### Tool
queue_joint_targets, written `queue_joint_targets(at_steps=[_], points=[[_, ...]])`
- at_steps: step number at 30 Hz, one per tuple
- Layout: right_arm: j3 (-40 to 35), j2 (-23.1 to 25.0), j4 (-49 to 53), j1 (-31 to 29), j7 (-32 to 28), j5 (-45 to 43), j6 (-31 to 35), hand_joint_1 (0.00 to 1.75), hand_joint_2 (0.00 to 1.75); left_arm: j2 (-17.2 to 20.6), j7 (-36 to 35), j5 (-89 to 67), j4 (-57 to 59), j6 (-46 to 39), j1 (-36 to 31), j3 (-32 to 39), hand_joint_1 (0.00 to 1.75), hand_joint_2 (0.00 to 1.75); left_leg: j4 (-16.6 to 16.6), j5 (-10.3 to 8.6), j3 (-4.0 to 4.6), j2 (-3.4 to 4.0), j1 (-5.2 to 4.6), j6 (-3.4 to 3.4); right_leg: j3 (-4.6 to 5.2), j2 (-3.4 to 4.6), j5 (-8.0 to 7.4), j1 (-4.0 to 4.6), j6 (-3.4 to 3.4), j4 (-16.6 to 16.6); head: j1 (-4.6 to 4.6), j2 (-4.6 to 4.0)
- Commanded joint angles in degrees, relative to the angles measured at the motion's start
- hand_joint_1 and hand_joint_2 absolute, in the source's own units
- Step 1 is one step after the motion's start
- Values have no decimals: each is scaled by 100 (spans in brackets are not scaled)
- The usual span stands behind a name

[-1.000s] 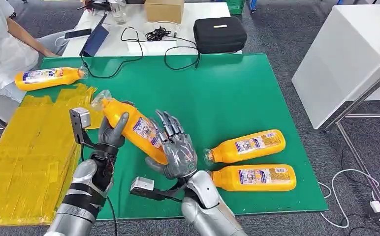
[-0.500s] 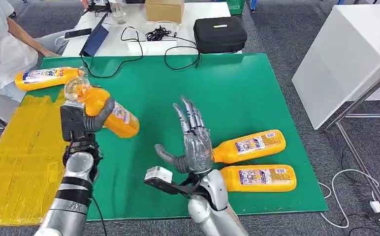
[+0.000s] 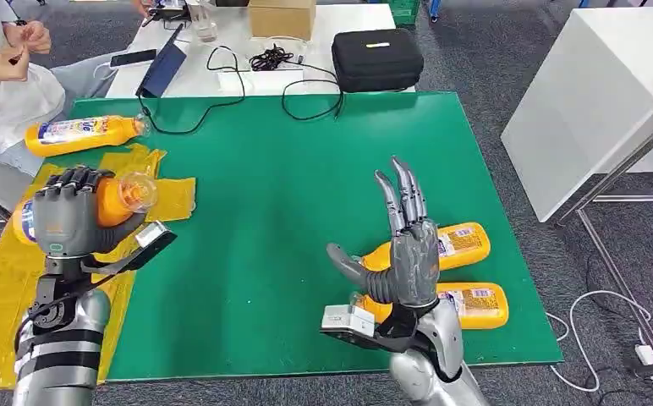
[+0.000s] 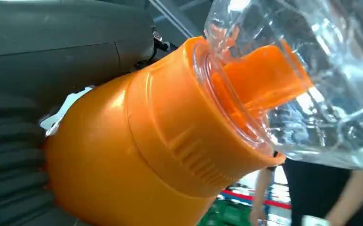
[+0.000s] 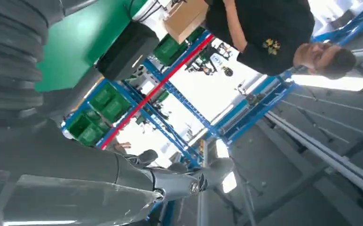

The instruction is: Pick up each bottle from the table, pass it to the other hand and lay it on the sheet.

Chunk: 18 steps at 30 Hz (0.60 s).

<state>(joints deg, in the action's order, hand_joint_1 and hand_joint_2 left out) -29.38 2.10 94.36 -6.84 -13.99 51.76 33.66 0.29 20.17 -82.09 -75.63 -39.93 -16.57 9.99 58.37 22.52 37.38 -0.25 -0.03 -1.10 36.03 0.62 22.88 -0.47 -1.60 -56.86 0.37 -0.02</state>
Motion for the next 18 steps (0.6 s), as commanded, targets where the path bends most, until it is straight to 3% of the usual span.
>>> queue_joint_targets(at_steps=[1,5,18], points=[[198,-458,286,117,-83,-109,23,0,175,803,-633,-122,1005,-7,6,-570,175,175,-9,11,-42,-7,5,7,-45,-11,12,4,5,11,0,0],[339,-563,354,221,-206,-321,-1,0,175,886,-494,-57,1327,-7,107,-550,175,175,-6,16,-42,8,8,8,-42,0,12,6,5,10,-2,0],[498,-523,26,201,-337,-450,-120,0,175,465,215,277,2828,-7,-18,-261,175,175,-7,7,-24,-3,2,6,-27,-7,8,2,3,8,0,0]])
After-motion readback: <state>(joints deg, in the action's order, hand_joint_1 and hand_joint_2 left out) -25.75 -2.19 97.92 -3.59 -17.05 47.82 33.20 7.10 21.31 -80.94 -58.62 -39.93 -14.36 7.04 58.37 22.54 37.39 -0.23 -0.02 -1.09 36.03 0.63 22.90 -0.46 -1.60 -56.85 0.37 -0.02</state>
